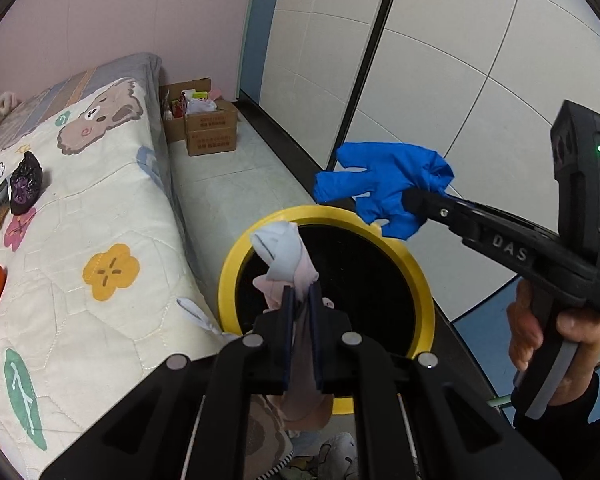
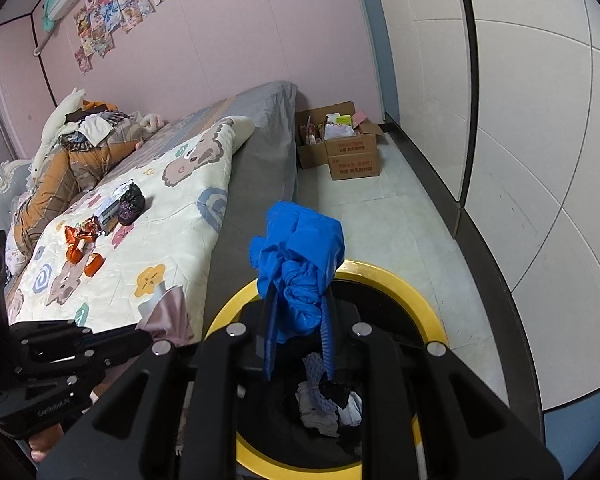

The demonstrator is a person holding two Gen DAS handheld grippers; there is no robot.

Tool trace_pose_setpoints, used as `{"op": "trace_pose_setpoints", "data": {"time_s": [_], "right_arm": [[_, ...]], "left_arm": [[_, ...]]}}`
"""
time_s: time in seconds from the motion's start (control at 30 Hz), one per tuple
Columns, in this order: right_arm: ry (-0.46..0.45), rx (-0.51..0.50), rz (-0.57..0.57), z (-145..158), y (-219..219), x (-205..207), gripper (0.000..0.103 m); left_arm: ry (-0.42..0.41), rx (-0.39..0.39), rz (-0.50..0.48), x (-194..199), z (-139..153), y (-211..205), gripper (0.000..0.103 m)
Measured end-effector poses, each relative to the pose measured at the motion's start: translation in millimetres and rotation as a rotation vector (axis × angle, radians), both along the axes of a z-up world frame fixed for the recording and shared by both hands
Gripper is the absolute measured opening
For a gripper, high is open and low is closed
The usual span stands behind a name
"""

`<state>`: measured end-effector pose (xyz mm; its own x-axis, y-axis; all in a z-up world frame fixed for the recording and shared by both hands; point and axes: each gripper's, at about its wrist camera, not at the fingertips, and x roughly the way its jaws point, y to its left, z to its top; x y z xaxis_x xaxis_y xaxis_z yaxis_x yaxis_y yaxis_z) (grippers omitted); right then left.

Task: Collect trash
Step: 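Carry the pink cloth and blue glove over the yellow bin and open both tools, then grasp the orange wrapper with the left tool while the right grasps the orange peel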

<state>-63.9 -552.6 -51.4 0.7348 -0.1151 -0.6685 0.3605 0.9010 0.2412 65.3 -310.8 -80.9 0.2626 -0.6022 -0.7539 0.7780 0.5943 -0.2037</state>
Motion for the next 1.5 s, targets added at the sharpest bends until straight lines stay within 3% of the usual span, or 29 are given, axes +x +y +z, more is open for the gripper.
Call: {"op": "trace_pose_setpoints", "data": {"time_s": [0.17, 0.33, 0.43, 0.63, 0.9, 1.1, 1.5], "right_arm": [[-0.001, 0.022, -0.026, 0, -4, -1, 0.031], [-0.02, 0.022, -0.059, 4, -10, -6, 0.034], [-0.04, 0.012, -0.071, 8, -12, -8, 0.037], [-0.072, -0.01, -0.051, 17, -2, -1, 0.044], [-0.111, -0.019, 0.038, 29, 34, 37, 0.059], [-0.135, -0.022, 0.139, 36, 76, 83, 0.062], [-0.107, 0.016, 0.363, 26, 182, 191, 0.065]], "left_arm": [[0.003, -0.025, -0.003, -3, 7, 4, 0.016], [-0.002, -0.045, 0.012, -1, 13, 11, 0.033], [-0.026, -0.052, 0.031, 2, 19, 16, 0.05], [-0.087, -0.061, 0.105, 17, 31, 37, 0.063], [-0.133, -0.051, 0.239, 53, 38, 82, 0.073], [-0.175, -0.025, 0.362, 90, 37, 132, 0.077], [-0.18, 0.012, 0.641, 174, 32, 251, 0.077]]}}
